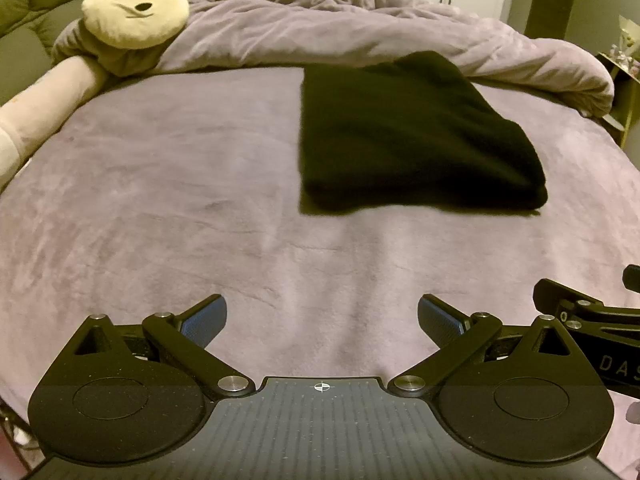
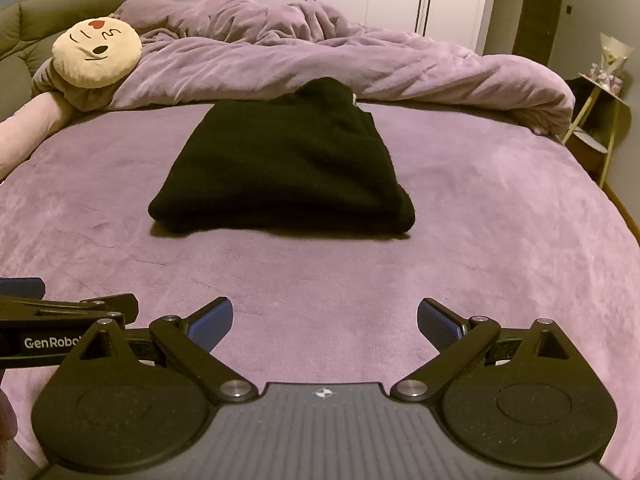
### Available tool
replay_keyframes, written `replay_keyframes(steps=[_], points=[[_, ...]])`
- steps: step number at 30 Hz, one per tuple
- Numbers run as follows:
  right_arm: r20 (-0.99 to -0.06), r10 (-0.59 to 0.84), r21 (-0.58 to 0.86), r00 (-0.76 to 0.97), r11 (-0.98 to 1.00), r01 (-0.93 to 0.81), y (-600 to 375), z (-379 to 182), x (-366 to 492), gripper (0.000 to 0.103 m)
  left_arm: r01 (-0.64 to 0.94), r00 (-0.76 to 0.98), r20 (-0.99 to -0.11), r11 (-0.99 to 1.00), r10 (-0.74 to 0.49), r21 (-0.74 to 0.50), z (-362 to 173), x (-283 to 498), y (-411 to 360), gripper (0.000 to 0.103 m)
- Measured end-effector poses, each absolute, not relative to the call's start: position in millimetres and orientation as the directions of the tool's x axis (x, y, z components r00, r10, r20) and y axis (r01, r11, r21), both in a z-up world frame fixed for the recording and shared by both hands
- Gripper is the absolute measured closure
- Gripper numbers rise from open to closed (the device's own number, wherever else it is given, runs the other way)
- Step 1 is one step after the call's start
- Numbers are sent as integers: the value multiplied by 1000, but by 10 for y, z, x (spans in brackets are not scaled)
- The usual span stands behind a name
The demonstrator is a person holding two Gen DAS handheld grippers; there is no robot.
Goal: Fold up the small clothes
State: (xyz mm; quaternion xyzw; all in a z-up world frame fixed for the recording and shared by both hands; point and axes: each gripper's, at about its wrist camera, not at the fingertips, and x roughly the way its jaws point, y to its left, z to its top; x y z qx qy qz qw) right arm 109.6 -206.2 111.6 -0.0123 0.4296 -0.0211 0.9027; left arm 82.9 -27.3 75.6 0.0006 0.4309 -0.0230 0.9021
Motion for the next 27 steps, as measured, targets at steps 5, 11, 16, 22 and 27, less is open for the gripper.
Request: replay_keyframes(steps=[5, 11, 16, 22, 27], points=[[-774, -48, -38, 632, 999, 30, -2059, 1121, 1085, 4, 40, 626, -779, 999, -37, -15, 764, 828, -278, 0], [-772, -48, -29, 634, 999, 41, -2061, 1137, 1060, 4, 45, 631, -775, 999, -41, -16, 771, 815, -273, 0], [-772, -44, -18, 634, 999, 48, -2067, 1143, 1031, 4, 46, 634, -772, 999, -38, -10, 779, 787, -282, 0], [-772, -43, -17, 634, 999, 47, -2063, 1143, 1017, 4, 48, 635, -772, 999, -39, -11, 790, 784, -279, 0], [-771, -38, -12, 636, 999, 45, -2071, 1155, 997, 4, 47, 634, -772, 999, -38, -11, 792, 778, -280, 0]])
